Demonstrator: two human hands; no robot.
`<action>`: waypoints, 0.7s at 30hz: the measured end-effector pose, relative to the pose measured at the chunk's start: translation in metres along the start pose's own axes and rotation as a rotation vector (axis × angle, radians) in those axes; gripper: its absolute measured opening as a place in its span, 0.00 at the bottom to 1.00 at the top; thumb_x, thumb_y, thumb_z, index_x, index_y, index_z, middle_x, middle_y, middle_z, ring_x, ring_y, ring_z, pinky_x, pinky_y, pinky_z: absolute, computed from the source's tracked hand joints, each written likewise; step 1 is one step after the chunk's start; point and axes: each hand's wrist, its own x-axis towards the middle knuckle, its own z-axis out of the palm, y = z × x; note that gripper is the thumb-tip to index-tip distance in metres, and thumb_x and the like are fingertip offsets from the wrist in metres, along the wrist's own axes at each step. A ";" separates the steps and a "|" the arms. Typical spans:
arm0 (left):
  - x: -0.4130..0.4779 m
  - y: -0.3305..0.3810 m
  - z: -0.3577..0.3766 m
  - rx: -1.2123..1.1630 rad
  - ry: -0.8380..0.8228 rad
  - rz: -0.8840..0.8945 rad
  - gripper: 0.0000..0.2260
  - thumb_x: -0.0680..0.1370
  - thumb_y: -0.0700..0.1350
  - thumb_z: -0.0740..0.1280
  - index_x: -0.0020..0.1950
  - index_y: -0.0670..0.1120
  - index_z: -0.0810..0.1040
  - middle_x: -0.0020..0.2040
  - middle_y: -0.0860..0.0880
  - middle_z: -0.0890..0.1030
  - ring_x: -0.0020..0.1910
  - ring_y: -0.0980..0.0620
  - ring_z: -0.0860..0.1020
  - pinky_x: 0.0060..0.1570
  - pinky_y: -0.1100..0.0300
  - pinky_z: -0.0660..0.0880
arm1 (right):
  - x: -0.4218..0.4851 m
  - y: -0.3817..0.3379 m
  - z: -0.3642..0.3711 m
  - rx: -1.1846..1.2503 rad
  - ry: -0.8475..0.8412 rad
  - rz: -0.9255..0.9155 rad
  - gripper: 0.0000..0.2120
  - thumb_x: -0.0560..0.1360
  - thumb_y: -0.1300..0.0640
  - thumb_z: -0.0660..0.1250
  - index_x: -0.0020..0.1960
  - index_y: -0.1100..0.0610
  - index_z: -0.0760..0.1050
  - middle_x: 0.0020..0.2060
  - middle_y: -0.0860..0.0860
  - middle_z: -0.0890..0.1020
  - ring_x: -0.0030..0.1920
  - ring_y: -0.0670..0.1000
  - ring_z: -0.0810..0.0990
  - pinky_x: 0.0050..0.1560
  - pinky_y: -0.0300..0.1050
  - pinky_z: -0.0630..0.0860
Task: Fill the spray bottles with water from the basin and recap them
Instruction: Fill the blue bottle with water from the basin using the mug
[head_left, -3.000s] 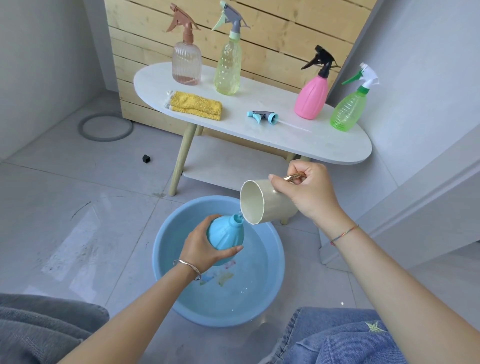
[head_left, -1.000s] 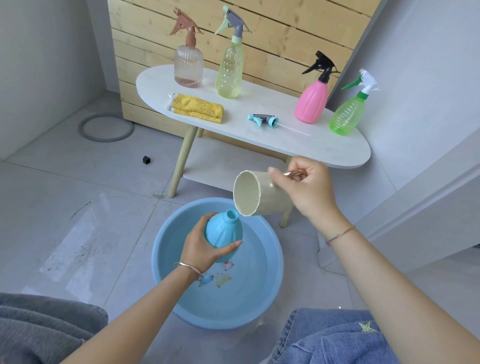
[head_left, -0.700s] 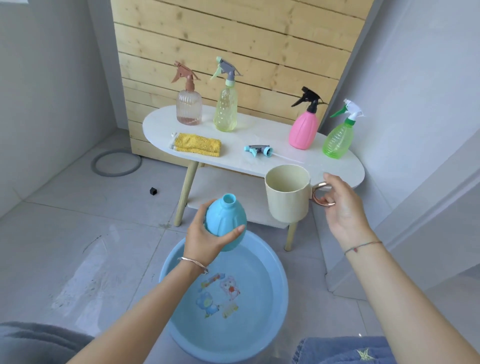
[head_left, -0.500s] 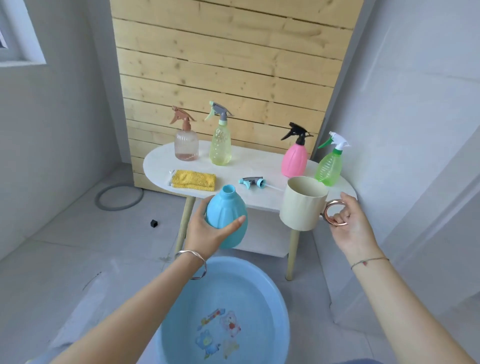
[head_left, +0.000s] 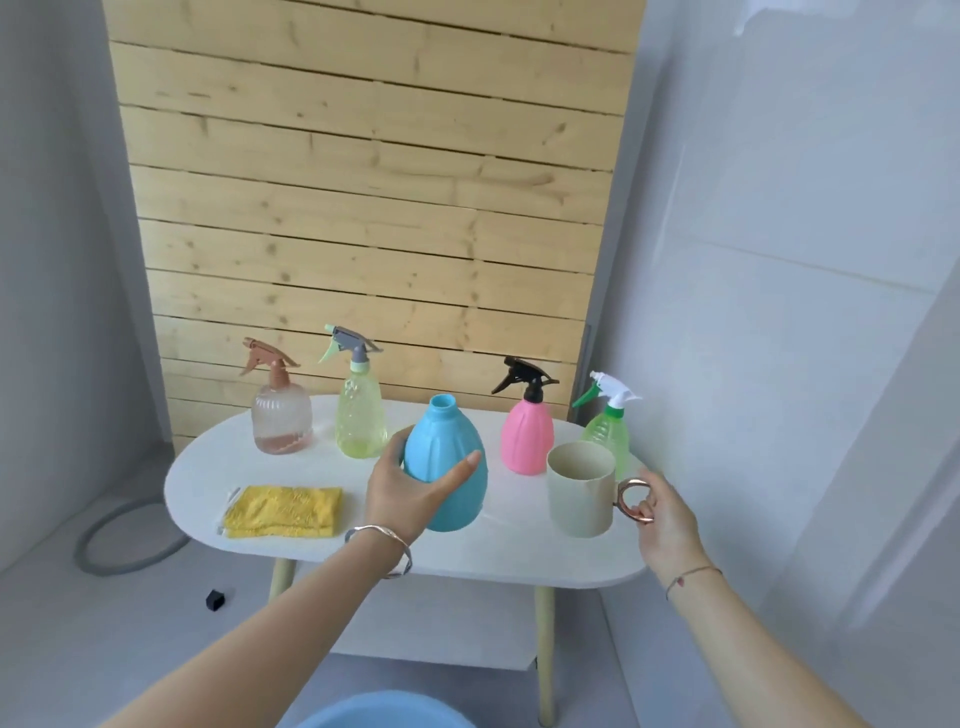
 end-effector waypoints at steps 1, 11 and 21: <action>0.006 -0.005 0.006 -0.003 0.003 -0.007 0.36 0.54 0.66 0.75 0.58 0.54 0.74 0.50 0.53 0.80 0.49 0.53 0.80 0.46 0.57 0.78 | 0.008 0.006 0.002 -0.021 0.013 -0.004 0.17 0.74 0.59 0.68 0.31 0.53 0.63 0.28 0.49 0.60 0.30 0.48 0.58 0.35 0.40 0.57; 0.020 -0.040 0.031 0.009 0.001 -0.040 0.36 0.52 0.66 0.74 0.57 0.55 0.74 0.49 0.56 0.80 0.47 0.57 0.79 0.43 0.61 0.76 | 0.049 0.050 -0.007 0.015 -0.032 0.056 0.18 0.74 0.62 0.67 0.32 0.54 0.62 0.21 0.45 0.60 0.29 0.49 0.58 0.35 0.40 0.61; 0.018 -0.043 0.032 0.036 -0.019 -0.034 0.38 0.52 0.67 0.73 0.58 0.54 0.74 0.50 0.55 0.80 0.48 0.57 0.79 0.42 0.63 0.75 | 0.042 0.054 -0.018 -0.385 -0.113 -0.154 0.11 0.74 0.54 0.70 0.39 0.62 0.76 0.32 0.51 0.75 0.38 0.51 0.71 0.38 0.38 0.68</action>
